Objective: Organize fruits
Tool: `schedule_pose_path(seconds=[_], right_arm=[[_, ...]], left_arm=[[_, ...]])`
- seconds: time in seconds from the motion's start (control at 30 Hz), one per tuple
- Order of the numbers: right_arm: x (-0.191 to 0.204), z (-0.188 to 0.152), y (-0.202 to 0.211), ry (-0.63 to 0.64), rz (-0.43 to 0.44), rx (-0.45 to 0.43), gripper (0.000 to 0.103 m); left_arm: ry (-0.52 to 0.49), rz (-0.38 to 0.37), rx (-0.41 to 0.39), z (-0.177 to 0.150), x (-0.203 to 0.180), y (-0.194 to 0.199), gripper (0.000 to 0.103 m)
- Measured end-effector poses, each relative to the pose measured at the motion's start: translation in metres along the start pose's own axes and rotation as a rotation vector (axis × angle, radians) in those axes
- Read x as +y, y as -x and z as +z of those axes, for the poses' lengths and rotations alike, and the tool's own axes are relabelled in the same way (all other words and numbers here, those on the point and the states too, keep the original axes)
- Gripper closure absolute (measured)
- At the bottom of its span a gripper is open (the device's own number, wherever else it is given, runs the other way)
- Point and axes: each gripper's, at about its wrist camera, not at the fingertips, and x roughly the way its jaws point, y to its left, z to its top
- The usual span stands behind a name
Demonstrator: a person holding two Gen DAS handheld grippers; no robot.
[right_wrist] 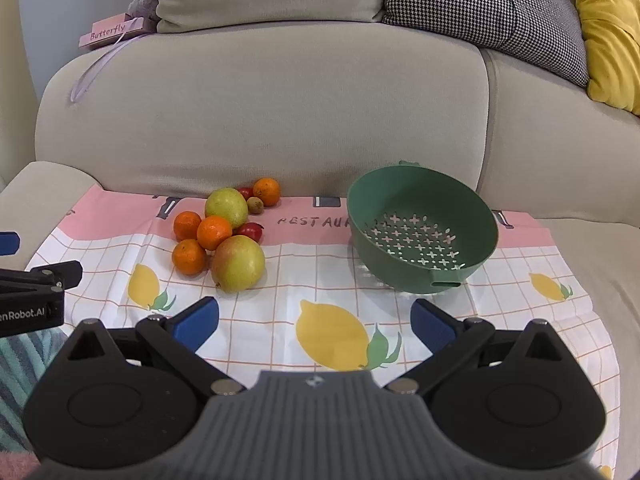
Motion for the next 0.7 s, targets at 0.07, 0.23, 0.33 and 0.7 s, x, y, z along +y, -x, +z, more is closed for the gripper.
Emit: schedule_pose_path(seconds=[0.07, 0.23, 0.33, 0.7], right_arm=[[0.0, 0.0, 0.0, 0.001, 0.001, -0.001, 0.004], [0.0, 0.0, 0.0, 0.002, 0.003, 0.001, 0.004], [-0.001, 0.0, 0.0, 0.0, 0.007, 0.001, 0.004], [0.005, -0.002, -0.003, 0.022, 0.042, 0.012, 0.004]], left_arm=[[0.002, -0.002, 0.002, 0.0, 0.0, 0.0, 0.01], [0.004, -0.002, 0.002, 0.0, 0.0, -0.001, 0.01], [0.005, -0.001, 0.006, 0.0, 0.0, -0.001, 0.01], [0.044, 0.001, 0.003, -0.002, 0.011, 0.0, 0.01]])
